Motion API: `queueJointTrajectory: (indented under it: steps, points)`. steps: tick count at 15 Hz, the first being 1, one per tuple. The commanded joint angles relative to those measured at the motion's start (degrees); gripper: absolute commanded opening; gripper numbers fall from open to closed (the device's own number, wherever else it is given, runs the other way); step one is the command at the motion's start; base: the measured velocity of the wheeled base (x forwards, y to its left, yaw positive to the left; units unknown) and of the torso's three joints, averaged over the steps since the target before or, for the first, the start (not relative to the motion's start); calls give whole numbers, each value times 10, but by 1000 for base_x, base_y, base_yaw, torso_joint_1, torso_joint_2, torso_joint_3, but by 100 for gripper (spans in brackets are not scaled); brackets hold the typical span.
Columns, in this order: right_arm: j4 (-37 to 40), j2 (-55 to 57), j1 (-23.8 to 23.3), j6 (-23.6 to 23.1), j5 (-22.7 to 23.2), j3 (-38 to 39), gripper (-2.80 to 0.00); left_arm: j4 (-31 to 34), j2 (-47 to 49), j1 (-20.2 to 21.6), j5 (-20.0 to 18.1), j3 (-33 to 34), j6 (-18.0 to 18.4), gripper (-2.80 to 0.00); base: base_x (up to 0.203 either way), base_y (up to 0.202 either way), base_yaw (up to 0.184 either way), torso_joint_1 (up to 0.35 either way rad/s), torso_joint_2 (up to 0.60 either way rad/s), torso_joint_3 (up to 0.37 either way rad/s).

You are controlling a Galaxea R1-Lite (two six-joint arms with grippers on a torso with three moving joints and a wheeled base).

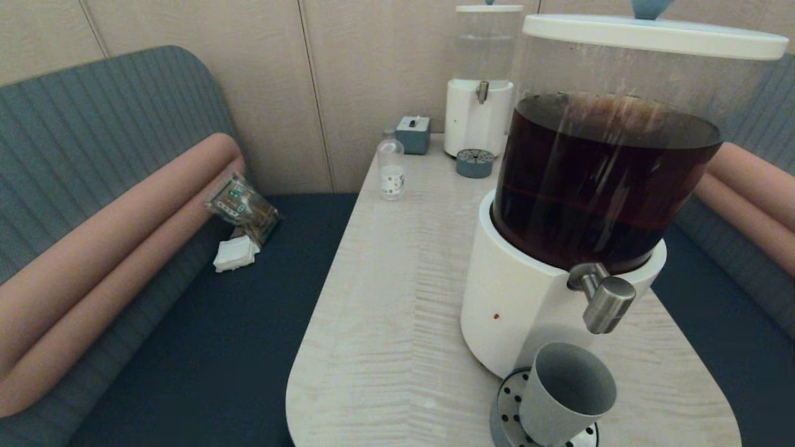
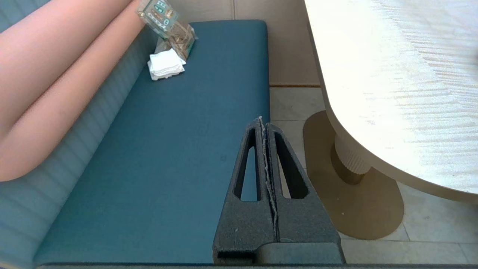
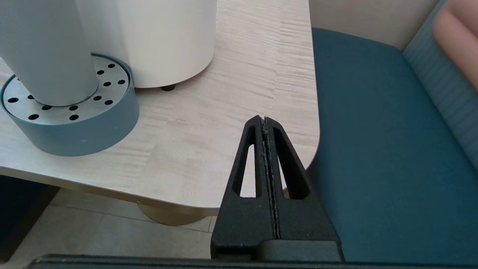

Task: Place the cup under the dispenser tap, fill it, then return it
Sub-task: Turn on the faucet

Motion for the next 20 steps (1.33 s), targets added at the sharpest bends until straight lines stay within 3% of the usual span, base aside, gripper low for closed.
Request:
queueJointTrajectory:
  steps: [1, 3, 5, 8, 12, 17, 20]
  points:
    - [0, -4, 0, 1, -2, 6, -280, 0, 1, 0, 0, -1, -1, -280, 0, 0, 0, 0, 0, 0]
    - [-2, -4, 0, -2, -3, 5, -280, 0, 1, 0, 0, -1, 0, -280, 0, 0, 0, 0, 0, 0]
    - [10, -1, 0, 5, -2, -44, -280, 0, 1, 0, 0, -1, -1, -280, 0, 0, 0, 0, 0, 0]
    - [70, 36, 0, 40, 7, -221, -280, 0, 1, 0, 0, -1, -1, -280, 0, 0, 0, 0, 0, 0]
    - [111, 186, 0, 68, 37, -445, -280, 0, 1, 0, 0, 0, 0, -280, 0, 0, 0, 0, 0, 0]
    - [137, 365, -3, 77, 51, -601, -280, 0, 1, 0, 0, -1, -1, -280, 0, 0, 0, 0, 0, 0]
    - [231, 462, 9, 78, 70, -677, -280, 0, 1, 0, 0, 0, -1, -280, 0, 0, 0, 0, 0, 0]
